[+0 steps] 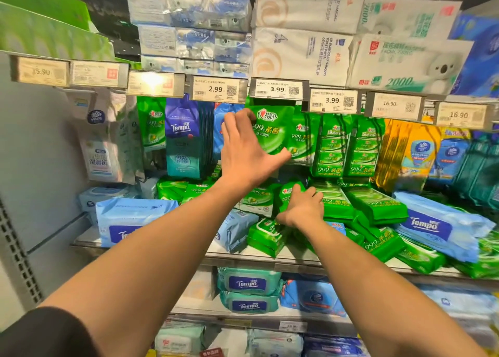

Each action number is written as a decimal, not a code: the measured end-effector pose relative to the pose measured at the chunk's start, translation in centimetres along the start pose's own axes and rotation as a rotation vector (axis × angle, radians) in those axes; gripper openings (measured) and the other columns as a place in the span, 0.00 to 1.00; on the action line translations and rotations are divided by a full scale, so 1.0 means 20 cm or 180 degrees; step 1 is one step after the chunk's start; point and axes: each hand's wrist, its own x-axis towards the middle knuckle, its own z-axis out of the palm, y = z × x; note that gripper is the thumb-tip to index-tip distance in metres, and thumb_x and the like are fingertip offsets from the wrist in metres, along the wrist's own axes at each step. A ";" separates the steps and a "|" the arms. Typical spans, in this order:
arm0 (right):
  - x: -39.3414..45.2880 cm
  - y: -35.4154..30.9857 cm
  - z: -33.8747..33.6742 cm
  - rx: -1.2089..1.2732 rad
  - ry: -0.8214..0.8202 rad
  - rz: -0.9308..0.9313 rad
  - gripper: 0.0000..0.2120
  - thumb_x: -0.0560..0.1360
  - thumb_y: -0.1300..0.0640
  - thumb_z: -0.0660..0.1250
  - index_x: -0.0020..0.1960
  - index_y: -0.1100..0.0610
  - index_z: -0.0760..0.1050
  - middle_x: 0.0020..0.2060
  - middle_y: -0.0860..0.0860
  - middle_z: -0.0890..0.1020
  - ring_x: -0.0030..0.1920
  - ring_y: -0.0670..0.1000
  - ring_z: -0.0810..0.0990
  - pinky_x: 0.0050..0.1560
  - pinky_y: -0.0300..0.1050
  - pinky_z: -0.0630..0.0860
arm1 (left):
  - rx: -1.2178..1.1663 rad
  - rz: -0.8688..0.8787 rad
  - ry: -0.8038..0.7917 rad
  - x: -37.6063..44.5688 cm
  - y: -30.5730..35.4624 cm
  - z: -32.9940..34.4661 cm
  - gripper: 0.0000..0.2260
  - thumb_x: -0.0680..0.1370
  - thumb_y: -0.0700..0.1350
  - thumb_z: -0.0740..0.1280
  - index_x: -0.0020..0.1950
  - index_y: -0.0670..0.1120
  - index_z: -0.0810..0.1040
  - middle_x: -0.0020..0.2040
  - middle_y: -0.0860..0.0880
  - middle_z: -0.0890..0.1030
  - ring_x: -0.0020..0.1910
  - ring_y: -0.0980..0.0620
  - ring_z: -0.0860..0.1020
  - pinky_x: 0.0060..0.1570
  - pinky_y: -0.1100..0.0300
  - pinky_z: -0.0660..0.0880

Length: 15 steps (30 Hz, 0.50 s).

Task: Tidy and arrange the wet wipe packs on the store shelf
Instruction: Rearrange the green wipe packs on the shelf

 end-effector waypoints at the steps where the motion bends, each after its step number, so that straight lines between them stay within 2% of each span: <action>1: 0.00 0.00 0.00 0.0001 -0.0018 0.0001 0.41 0.64 0.42 0.76 0.68 0.54 0.60 0.64 0.59 0.66 0.64 0.61 0.65 0.61 0.52 0.69 | 0.0031 -0.0008 -0.0008 0.00 0.00 0.00 0.32 0.61 0.60 0.73 0.55 0.49 0.61 0.53 0.49 0.63 0.51 0.49 0.66 0.45 0.58 0.69; 9: 0.00 0.01 0.01 -0.0002 0.0044 -0.0040 0.41 0.63 0.41 0.77 0.67 0.54 0.61 0.64 0.59 0.66 0.64 0.61 0.65 0.61 0.52 0.69 | 0.0083 -0.0121 -0.0009 -0.01 0.00 0.05 0.33 0.60 0.61 0.70 0.58 0.50 0.61 0.53 0.50 0.63 0.52 0.47 0.67 0.47 0.50 0.74; 15: 0.01 0.01 0.02 0.0011 0.0066 -0.0044 0.41 0.62 0.41 0.77 0.66 0.54 0.62 0.64 0.59 0.67 0.64 0.61 0.66 0.61 0.53 0.69 | 0.0126 -0.0172 -0.0060 -0.01 -0.01 0.09 0.34 0.60 0.62 0.70 0.60 0.52 0.61 0.54 0.50 0.63 0.53 0.47 0.67 0.44 0.50 0.74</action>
